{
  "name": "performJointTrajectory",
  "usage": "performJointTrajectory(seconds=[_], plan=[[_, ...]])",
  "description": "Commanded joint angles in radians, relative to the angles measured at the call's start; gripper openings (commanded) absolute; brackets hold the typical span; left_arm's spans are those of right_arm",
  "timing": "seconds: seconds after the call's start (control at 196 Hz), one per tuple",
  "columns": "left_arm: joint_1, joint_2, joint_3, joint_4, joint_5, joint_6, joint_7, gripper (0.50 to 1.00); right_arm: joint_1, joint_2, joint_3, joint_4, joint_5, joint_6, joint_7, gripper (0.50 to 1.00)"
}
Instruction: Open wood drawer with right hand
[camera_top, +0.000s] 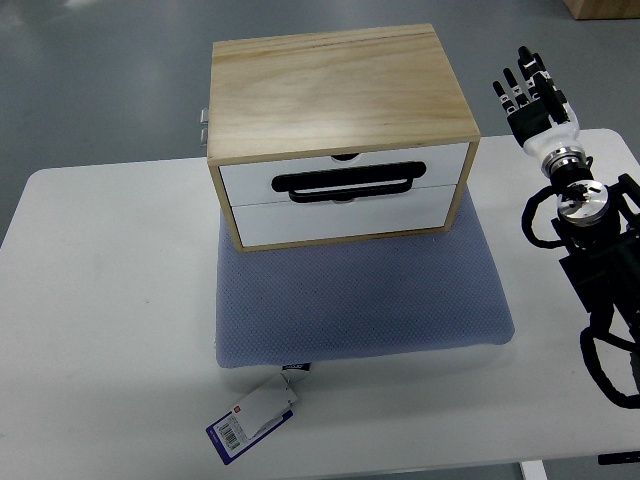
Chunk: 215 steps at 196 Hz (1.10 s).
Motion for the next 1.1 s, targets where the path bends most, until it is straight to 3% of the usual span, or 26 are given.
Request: performJointTrajectory(seconds=[0.0, 0.434, 0.439, 0.603, 0.654, 0.659, 0.741, 0.792, 0.807, 0.889, 1.093], plan=[[0.0, 0.0, -0.001, 0.0, 0.0, 0.0, 0.0, 1.0, 0.0, 0.001, 0.0, 0.001, 0.001, 0.005, 0.0, 0.946], [0.0, 0.0, 0.001, -0.002, -0.009, 0.002, 0.0, 1.0, 0.077, -0.032, -0.04, 0.006, 0.0, 0.005, -0.008, 0.946], [0.0, 0.0, 0.001, -0.002, -0.008, 0.0, 0.0, 1.0, 0.114, -0.07, -0.09, 0.006, 0.0, 0.003, -0.012, 0.946], [0.0, 0.0, 0.002, -0.003, -0.006, 0.0, 0.0, 1.0, 0.24, -0.202, -0.409, 0.016, 0.0, 0.005, -0.032, 0.946], [0.0, 0.0, 0.002, -0.003, -0.006, 0.0, 0.0, 1.0, 0.24, -0.202, -0.41, 0.016, 0.0, 0.005, -0.032, 0.946], [0.0, 0.0, 0.002, -0.003, -0.006, 0.0, 0.0, 1.0, 0.294, -0.238, -0.52, 0.019, 0.0, 0.006, -0.058, 0.946], [0.0, 0.0, 0.002, -0.014, -0.006, 0.0, 0.0, 1.0, 0.399, -0.288, -0.684, 0.042, -0.002, 0.012, -0.089, 0.946], [0.0, 0.0, 0.002, -0.014, -0.006, 0.0, 0.0, 1.0, 0.399, -0.288, -0.684, 0.043, -0.002, 0.012, -0.089, 0.946], [0.0, 0.0, 0.002, -0.023, -0.005, 0.0, 0.0, 1.0, 0.486, -0.323, -0.811, 0.072, -0.022, 0.031, -0.1, 0.946], [0.0, 0.0, 0.002, -0.024, -0.003, -0.001, 0.0, 1.0, 0.589, -0.348, -0.962, 0.122, -0.092, 0.052, -0.106, 0.946], [-0.003, 0.0, 0.002, -0.028, -0.003, -0.001, 0.0, 1.0, 0.752, -0.389, -1.163, 0.263, -0.198, 0.097, -0.175, 0.946]])
